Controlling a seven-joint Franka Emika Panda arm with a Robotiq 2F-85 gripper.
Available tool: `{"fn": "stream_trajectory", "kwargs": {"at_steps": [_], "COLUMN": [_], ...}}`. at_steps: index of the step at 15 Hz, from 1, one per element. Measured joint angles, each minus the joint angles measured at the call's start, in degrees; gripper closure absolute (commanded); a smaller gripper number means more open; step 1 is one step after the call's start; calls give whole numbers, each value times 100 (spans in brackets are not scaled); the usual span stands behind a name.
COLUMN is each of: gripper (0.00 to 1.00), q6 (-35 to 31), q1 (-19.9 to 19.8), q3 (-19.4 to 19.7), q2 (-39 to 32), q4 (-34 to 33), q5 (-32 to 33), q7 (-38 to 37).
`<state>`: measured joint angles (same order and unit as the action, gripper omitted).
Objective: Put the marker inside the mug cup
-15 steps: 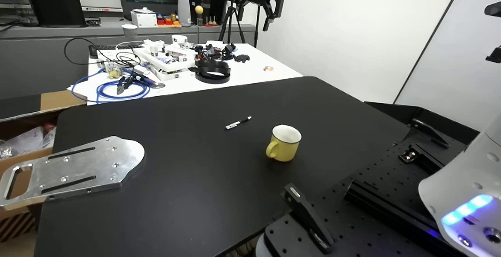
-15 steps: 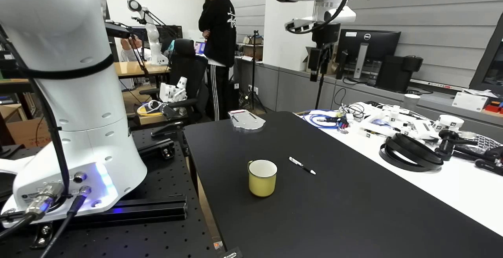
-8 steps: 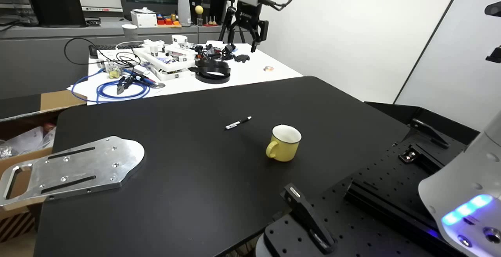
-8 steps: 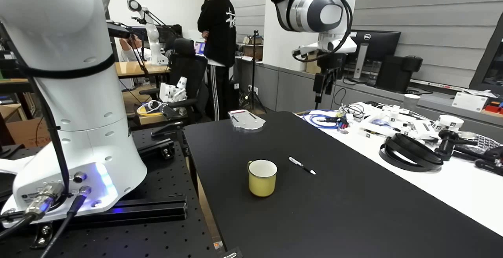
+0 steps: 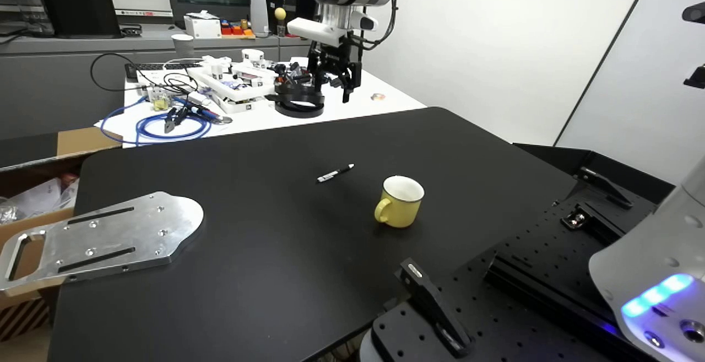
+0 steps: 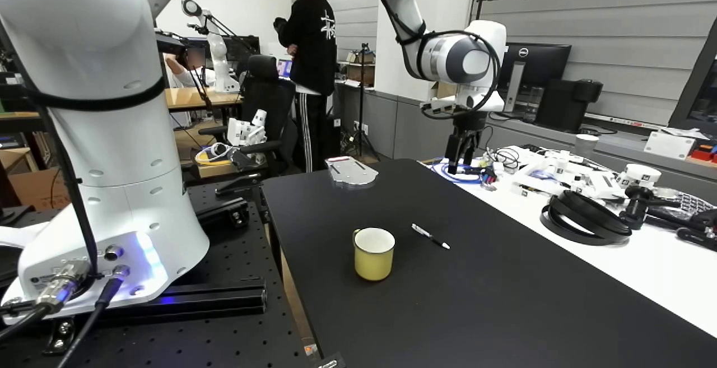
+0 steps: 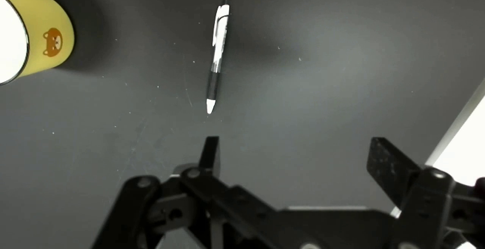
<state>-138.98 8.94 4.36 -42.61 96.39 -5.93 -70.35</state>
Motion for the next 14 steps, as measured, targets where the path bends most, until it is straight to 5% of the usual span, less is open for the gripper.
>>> {"fn": "stream_trajectory", "kwargs": {"at_steps": [14], "gripper": [0], "q6": [-372], "q1": [99], "q3": [-104], "q2": [-959], "q4": [-219], "q5": [-136], "q7": [-23]}}
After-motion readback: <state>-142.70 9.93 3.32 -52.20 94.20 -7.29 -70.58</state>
